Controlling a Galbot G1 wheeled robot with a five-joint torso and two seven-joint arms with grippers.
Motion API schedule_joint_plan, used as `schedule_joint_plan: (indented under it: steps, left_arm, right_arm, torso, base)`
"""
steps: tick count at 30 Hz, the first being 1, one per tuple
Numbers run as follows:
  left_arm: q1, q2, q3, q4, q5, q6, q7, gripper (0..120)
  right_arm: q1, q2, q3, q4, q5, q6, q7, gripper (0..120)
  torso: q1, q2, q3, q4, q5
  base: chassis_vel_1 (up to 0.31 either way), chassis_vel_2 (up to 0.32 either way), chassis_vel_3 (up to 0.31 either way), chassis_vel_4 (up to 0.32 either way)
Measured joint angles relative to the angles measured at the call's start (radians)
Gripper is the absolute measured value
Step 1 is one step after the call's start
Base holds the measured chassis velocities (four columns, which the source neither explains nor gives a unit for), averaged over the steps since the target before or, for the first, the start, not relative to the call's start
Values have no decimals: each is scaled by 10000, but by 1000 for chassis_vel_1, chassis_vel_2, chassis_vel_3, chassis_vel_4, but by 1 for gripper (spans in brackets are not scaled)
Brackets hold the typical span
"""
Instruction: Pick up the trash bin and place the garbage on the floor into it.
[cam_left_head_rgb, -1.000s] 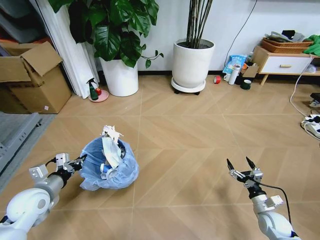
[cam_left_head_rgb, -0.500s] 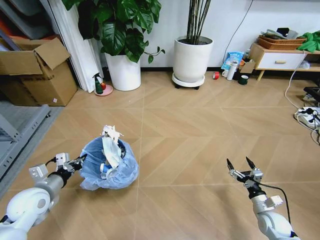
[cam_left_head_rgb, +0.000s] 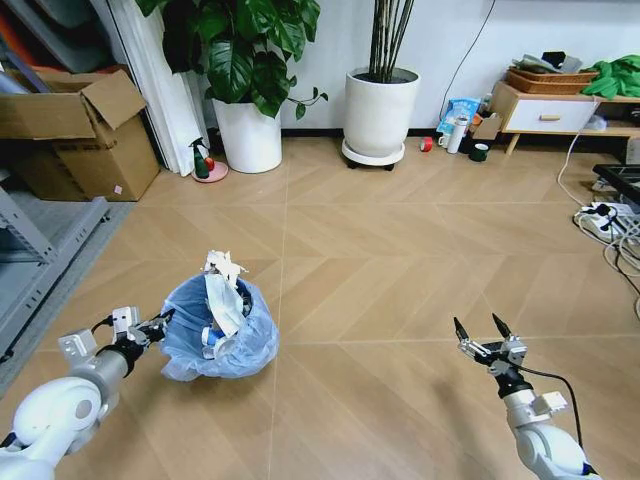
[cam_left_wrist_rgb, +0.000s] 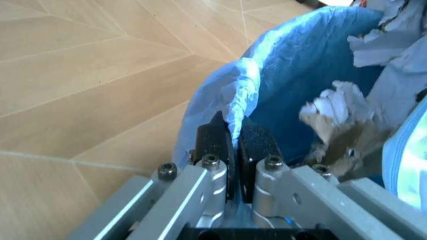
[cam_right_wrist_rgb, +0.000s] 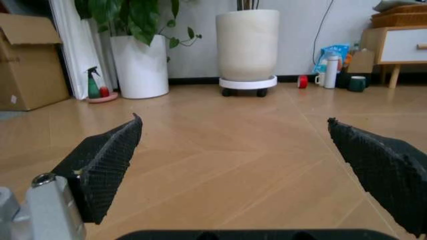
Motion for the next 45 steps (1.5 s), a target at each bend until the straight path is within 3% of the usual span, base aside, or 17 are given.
schedule_joint_plan:
  steps: [17, 29, 36, 45]
  left_arm:
    - [10, -111, 17, 46, 58, 15, -102, 0]
    - [-774, -50, 726, 1179, 115, 481, -946, 0]
    - [-834, 19, 674, 1418, 71, 634, -1290, 0]
    - [-887, 70, 620, 1474, 18, 630, -1332, 36]
  right_arm:
    - [-27, -6, 29, 25, 55, 14, -99, 100]
    - [-46, -15, 75, 42, 181, 103, -293, 100]
    - [55, -60, -79, -6, 198, 104, -302, 100]
    - [16, -55, -75, 13, 194, 103, -312, 100]
  torso:
    - [0, 0, 0, 0, -1]
    - [0, 0, 1, -1, -1]
    - [0, 0, 1, 0, 0]
    - [0, 0, 0, -1, 1]
  base:
    - [142, -139, -136, 144]
    - [47, -43, -41, 37]
    - [0, 0, 0, 0]
    - [0, 0, 0, 0]
